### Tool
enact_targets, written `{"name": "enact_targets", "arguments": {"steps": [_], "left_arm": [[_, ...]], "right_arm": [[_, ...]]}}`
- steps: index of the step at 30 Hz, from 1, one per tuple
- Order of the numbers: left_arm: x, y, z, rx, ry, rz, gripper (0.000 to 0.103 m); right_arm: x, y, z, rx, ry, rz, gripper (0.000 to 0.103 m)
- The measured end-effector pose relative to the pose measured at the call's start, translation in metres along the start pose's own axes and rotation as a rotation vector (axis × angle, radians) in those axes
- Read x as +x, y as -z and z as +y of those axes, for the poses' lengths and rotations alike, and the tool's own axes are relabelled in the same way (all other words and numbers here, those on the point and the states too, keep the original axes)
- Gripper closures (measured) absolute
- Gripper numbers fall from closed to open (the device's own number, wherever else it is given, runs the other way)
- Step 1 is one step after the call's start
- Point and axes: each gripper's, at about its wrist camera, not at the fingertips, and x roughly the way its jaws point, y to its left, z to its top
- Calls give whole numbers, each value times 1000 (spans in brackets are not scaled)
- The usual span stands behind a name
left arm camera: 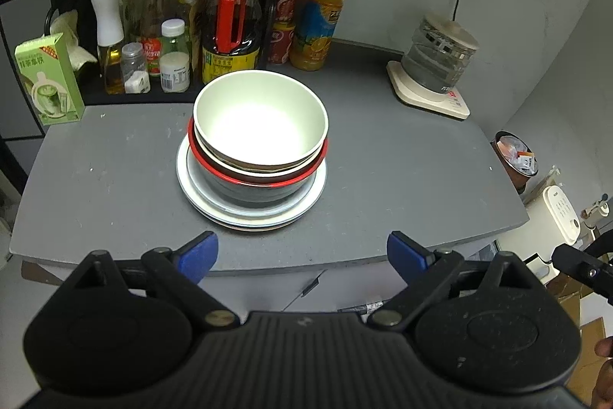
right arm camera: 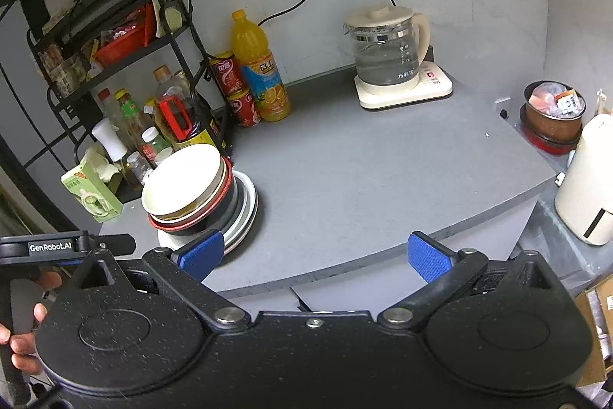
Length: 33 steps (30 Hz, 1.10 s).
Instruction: Organize plates and bowls
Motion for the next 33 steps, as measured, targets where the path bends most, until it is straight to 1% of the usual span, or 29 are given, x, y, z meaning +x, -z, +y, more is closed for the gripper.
{"name": "enact_targets", "arguments": {"steps": [2, 5, 10, 12, 20, 27, 30, 33], "left_arm": [[-3, 2, -1, 9, -2, -9, 8], [-8, 4, -4, 20, -9, -24, 4], [-15, 7, -7, 44, -10, -38, 3], [-17, 9, -9, 51, -11, -43, 1], [-21, 12, -12, 84, -20, -53, 1], [-24, 13, -12, 82, -18, -52, 1], [-23, 11, -10, 46, 7, -37, 1], [-25, 10, -11, 59, -2, -50, 1]], "right_arm": [[-2, 2, 2, -5, 3, 1, 0], [-4, 4, 4, -6, 0, 5, 0], [-6, 6, 10, -32, 10, 4, 0], [-7, 7, 13, -33, 12, 4, 0], [-6, 7, 18, -42, 6, 6, 0], [-6, 8, 17, -42, 12, 7, 0], [-6, 8, 15, -39, 17, 9, 0], [-8, 8, 14, -41, 17, 3, 0]]}}
